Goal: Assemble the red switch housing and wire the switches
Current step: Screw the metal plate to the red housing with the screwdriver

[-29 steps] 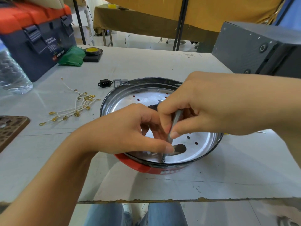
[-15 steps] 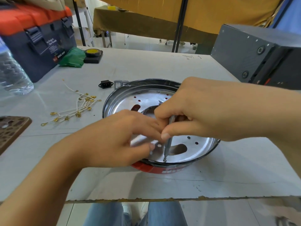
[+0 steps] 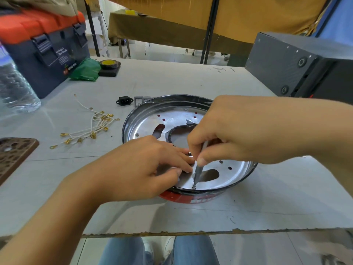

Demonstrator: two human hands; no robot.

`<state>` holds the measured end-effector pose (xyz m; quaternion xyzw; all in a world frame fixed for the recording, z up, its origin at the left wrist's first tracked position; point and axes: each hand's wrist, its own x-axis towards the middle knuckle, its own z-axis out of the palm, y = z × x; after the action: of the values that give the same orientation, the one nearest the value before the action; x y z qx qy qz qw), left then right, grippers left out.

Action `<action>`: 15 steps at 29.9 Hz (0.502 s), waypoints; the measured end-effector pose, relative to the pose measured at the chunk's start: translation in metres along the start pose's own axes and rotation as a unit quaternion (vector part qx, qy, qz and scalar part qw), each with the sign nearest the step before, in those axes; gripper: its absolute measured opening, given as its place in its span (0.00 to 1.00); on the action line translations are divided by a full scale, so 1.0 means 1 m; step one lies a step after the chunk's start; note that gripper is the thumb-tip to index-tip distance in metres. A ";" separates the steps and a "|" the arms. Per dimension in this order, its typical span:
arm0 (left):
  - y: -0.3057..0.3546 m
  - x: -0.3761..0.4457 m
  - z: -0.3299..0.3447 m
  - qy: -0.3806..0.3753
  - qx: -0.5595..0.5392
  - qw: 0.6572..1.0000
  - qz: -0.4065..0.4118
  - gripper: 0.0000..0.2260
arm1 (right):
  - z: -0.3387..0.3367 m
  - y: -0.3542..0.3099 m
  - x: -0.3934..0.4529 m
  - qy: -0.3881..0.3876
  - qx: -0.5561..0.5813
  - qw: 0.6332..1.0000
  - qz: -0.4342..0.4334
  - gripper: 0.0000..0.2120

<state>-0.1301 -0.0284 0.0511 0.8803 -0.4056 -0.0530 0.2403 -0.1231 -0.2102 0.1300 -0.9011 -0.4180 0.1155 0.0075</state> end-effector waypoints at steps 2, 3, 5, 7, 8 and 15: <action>0.002 0.000 0.000 -0.002 -0.003 1.000 0.000 0.11 | 0.000 -0.002 0.002 -0.007 -0.015 1.000 0.007 0.12; 0.002 0.000 0.000 -0.003 -0.004 1.000 -0.002 0.10 | 0.000 -0.002 0.004 -0.006 -0.021 1.000 0.010 0.13; 0.002 0.000 0.000 -0.008 -0.006 1.000 -0.008 0.10 | 0.006 -0.001 0.006 0.018 -0.021 0.999 0.026 0.14; 0.002 0.000 0.000 -0.017 -0.005 1.000 -0.019 0.14 | 0.012 -0.001 0.007 0.072 -0.009 0.996 0.044 0.16; 0.002 0.001 0.000 -0.022 -0.005 1.000 -0.022 0.15 | 0.014 -0.001 0.008 0.086 0.000 0.995 0.052 0.17; 0.000 0.001 0.002 -0.022 -0.008 1.000 -0.020 0.16 | 0.015 -0.003 0.004 0.081 0.036 0.994 0.064 0.18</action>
<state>-0.1300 -0.0297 0.0498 0.8848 -0.3927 -0.0808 0.2375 -0.1260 -0.2069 0.1145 -0.9315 -0.3530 0.0574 0.0665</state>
